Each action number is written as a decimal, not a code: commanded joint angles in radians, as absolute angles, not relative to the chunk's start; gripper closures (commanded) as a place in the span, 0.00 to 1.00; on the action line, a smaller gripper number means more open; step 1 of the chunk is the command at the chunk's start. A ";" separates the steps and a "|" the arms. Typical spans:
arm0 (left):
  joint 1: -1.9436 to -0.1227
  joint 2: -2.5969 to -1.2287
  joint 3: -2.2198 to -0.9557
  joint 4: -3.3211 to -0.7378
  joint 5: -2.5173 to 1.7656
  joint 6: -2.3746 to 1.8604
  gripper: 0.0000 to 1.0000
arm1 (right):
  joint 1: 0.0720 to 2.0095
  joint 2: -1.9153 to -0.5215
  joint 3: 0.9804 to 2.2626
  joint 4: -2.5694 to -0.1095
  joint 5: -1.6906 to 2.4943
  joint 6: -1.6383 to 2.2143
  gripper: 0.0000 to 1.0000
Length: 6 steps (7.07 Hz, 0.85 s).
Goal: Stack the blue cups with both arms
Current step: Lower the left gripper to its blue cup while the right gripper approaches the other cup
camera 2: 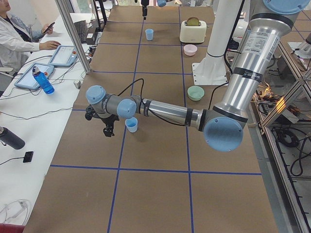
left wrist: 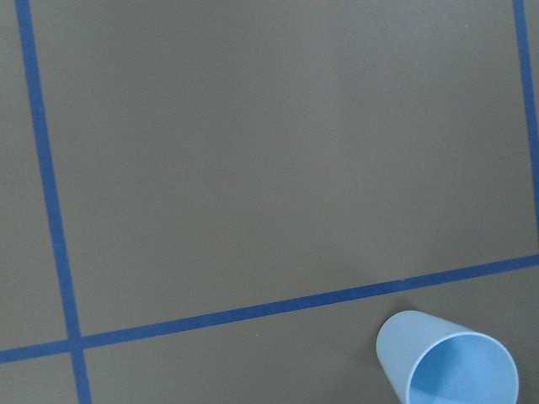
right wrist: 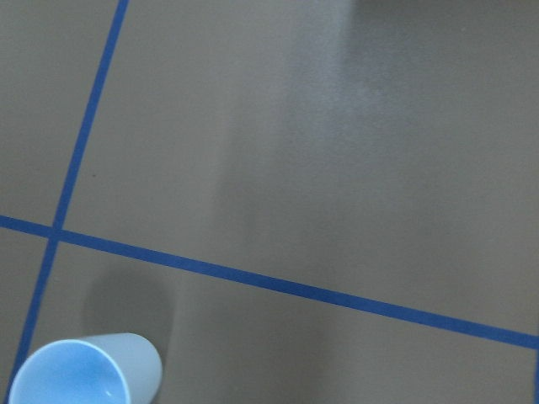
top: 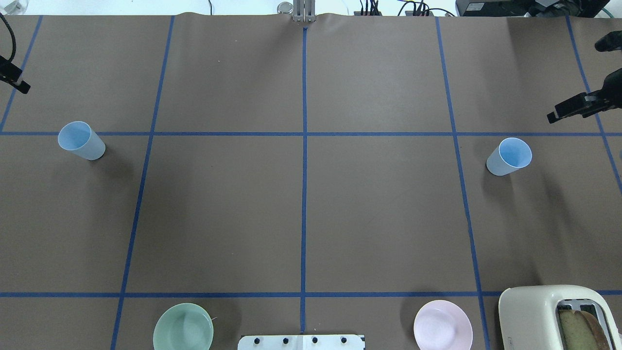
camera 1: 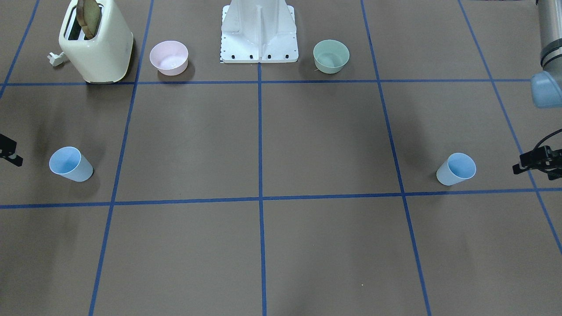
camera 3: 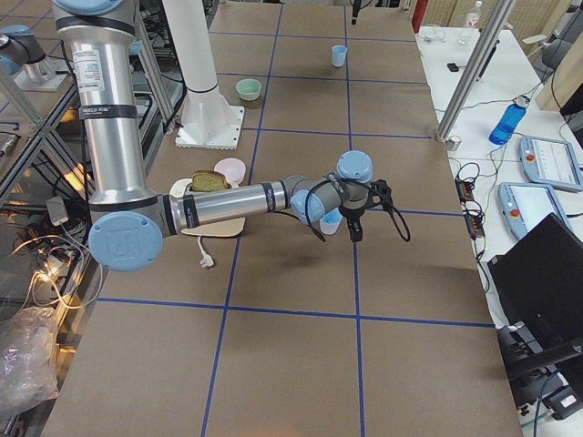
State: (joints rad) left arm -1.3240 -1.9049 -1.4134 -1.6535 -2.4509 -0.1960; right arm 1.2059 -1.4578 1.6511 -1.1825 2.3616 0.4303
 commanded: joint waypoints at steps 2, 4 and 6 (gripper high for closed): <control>-1.263 -1.908 -1.402 -1.700 -2.450 -0.268 0.01 | 1.160 -1.451 1.674 -1.180 2.404 0.449 0.00; -1.247 -1.901 -1.407 -1.700 -2.450 -0.270 0.03 | 1.155 -1.459 1.672 -1.180 2.384 0.439 0.00; -1.221 -1.885 -1.410 -1.701 -2.451 -0.267 0.10 | 1.140 -1.462 1.672 -1.180 2.361 0.442 0.00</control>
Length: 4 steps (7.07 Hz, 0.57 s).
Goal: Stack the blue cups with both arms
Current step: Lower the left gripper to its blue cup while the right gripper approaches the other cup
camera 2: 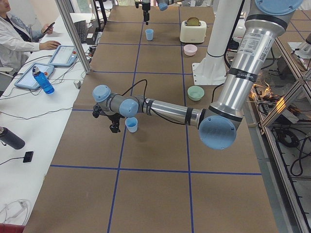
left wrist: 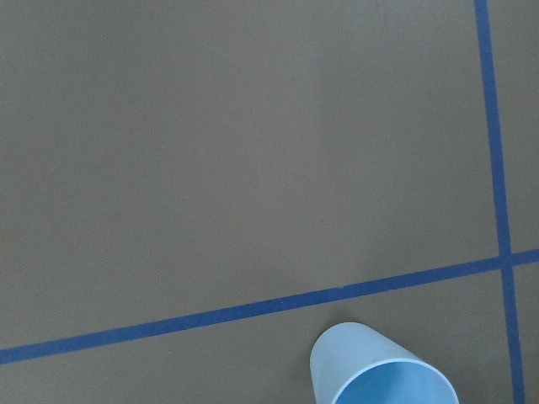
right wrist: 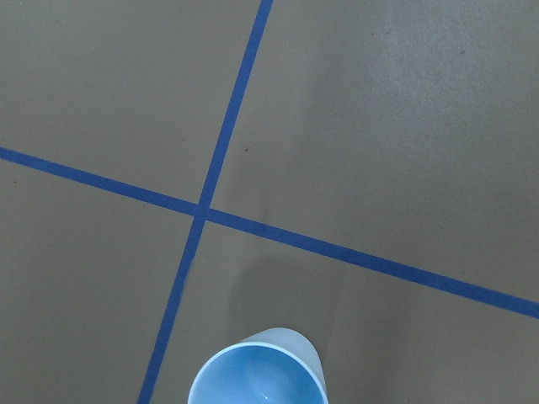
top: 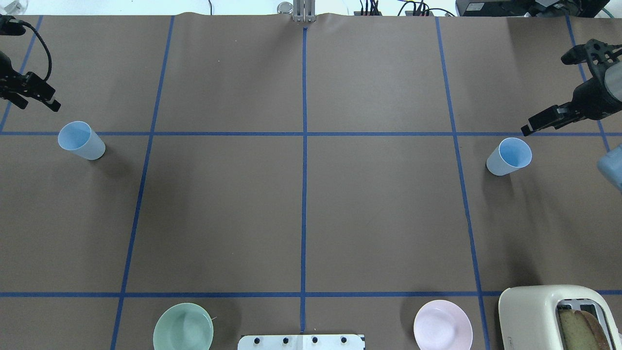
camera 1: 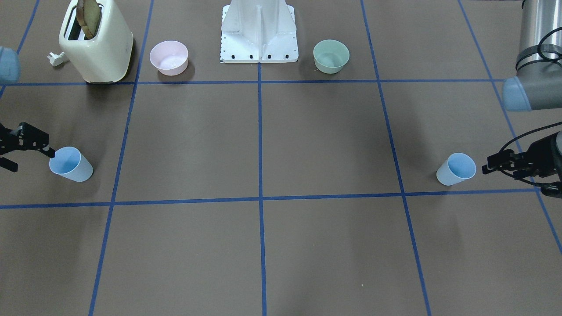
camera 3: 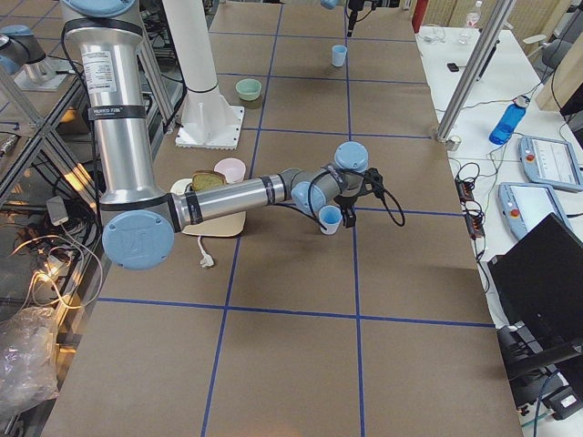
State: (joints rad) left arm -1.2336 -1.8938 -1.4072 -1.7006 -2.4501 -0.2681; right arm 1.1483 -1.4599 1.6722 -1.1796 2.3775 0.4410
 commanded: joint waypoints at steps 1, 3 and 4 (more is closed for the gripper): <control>-1.201 -1.867 -1.414 -1.709 -2.451 -0.267 0.12 | 1.138 -1.462 1.672 -1.180 2.352 0.442 0.01; -1.178 -1.824 -1.399 -1.810 -2.450 -0.281 0.13 | 1.137 -1.460 1.672 -1.180 2.345 0.442 0.01; -1.169 -1.824 -1.402 -1.812 -2.451 -0.296 0.16 | 1.135 -1.462 1.672 -1.180 2.344 0.442 0.01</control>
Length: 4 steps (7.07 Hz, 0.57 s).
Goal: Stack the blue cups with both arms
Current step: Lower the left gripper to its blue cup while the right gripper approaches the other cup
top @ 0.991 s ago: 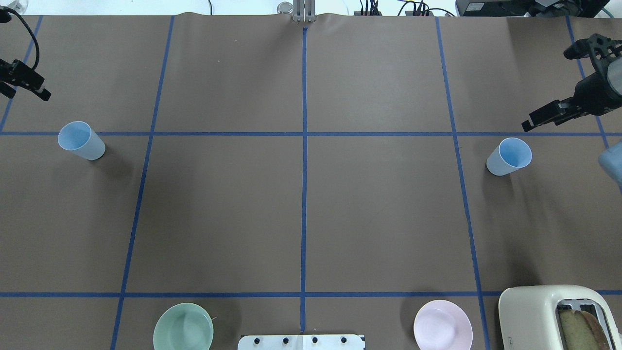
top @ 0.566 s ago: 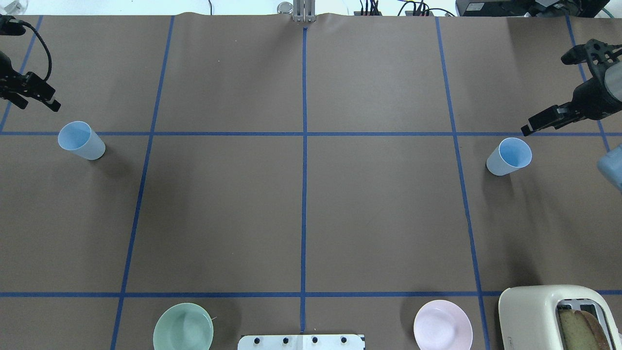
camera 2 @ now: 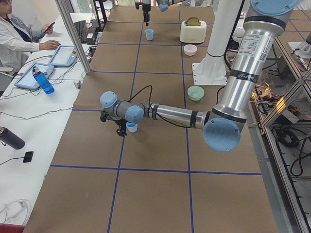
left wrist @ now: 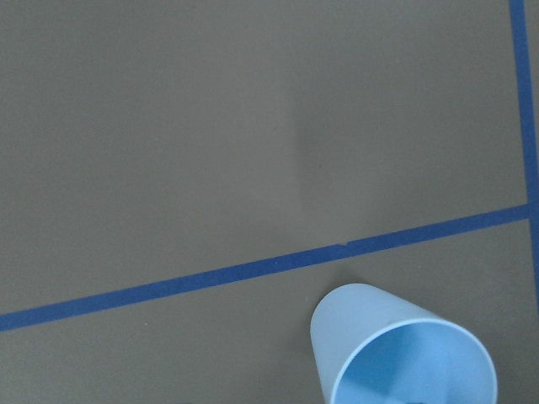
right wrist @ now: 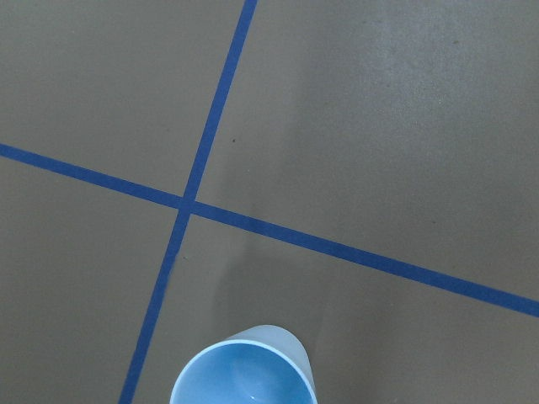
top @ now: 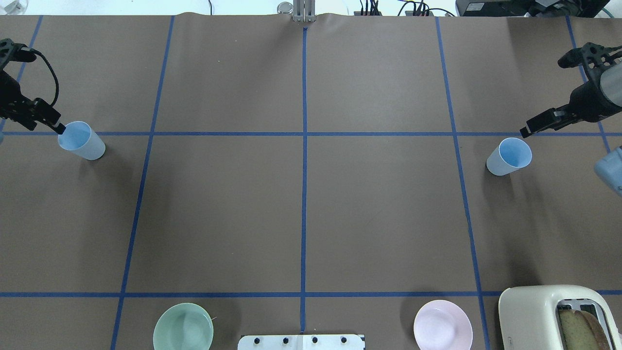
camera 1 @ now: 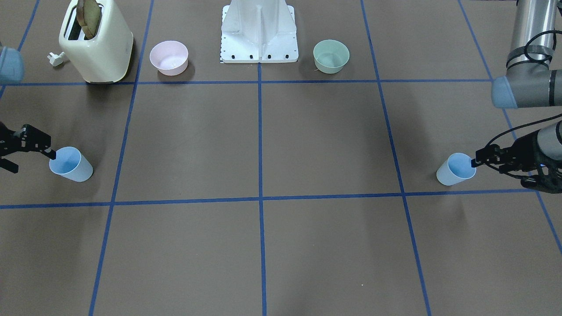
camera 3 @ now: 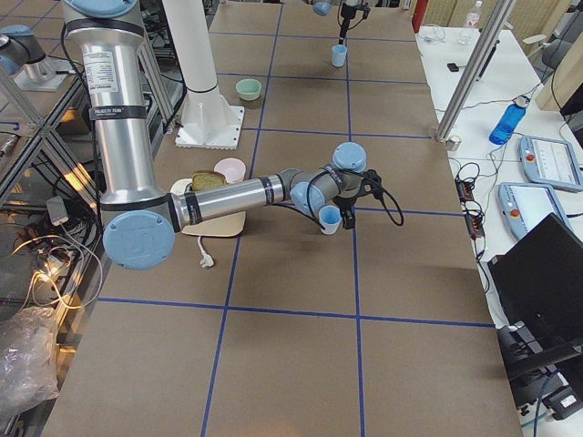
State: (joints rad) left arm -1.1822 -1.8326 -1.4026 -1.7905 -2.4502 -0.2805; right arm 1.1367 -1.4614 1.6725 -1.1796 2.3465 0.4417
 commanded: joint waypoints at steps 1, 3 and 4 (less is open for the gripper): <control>-1.161 -1.822 -1.402 -1.812 -2.451 -0.296 0.19 | 1.135 -1.462 1.671 -1.180 2.344 0.442 0.01; -1.158 -1.822 -1.402 -1.810 -2.453 -0.299 0.56 | 1.134 -1.463 1.664 -1.180 2.341 0.442 0.01; -1.158 -1.822 -1.408 -1.812 -2.453 -0.299 0.82 | 1.129 -1.466 1.664 -1.180 2.329 0.440 0.01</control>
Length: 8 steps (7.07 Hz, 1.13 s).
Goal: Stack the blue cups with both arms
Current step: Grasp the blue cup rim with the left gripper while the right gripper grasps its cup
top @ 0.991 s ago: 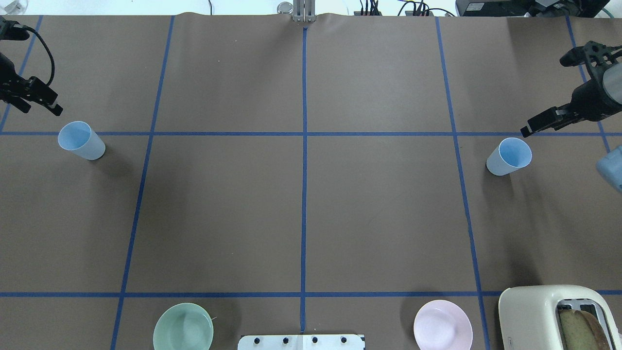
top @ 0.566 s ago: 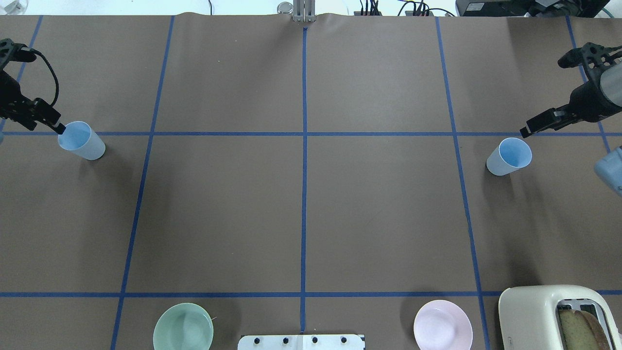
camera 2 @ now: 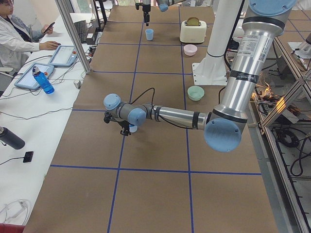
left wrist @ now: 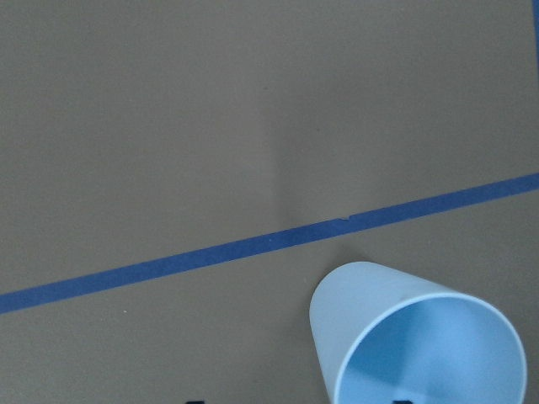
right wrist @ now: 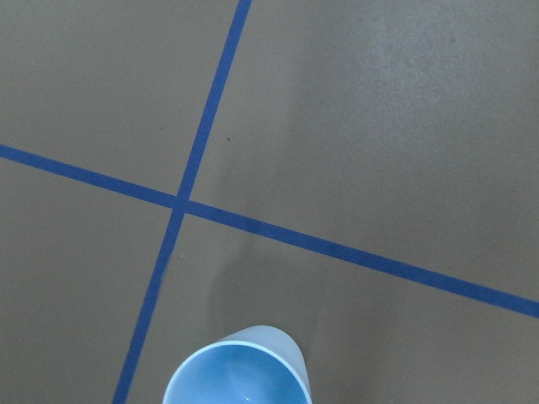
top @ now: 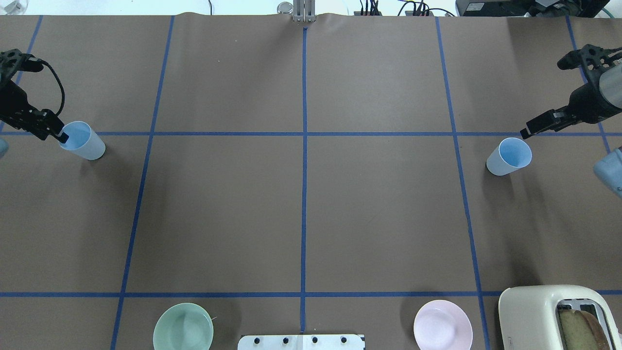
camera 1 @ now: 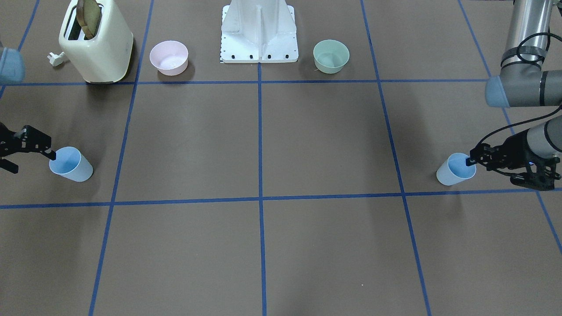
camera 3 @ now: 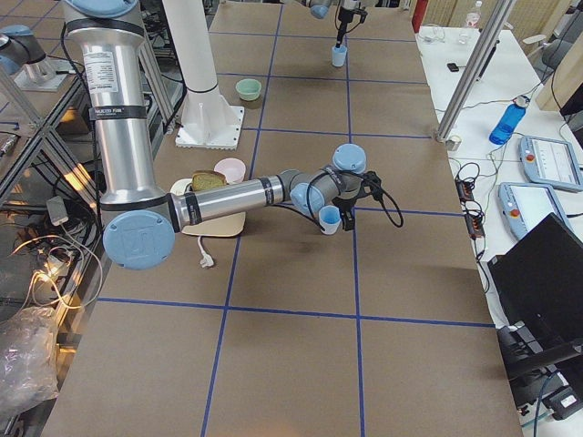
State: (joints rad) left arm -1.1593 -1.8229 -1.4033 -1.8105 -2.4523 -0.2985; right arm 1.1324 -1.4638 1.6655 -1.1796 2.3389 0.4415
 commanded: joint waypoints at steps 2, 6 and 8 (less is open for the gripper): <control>-1.158 -1.824 -1.413 -1.812 -2.453 -0.298 0.98 | 1.129 -1.468 1.661 -1.180 2.326 0.440 0.01; -1.141 -1.825 -1.430 -1.847 -2.451 -0.348 1.00 | 1.129 -1.468 1.658 -1.180 2.310 0.440 0.01; -1.143 -1.828 -1.505 -1.838 -2.509 -0.429 1.00 | 1.129 -1.479 1.658 -1.180 2.309 0.434 0.06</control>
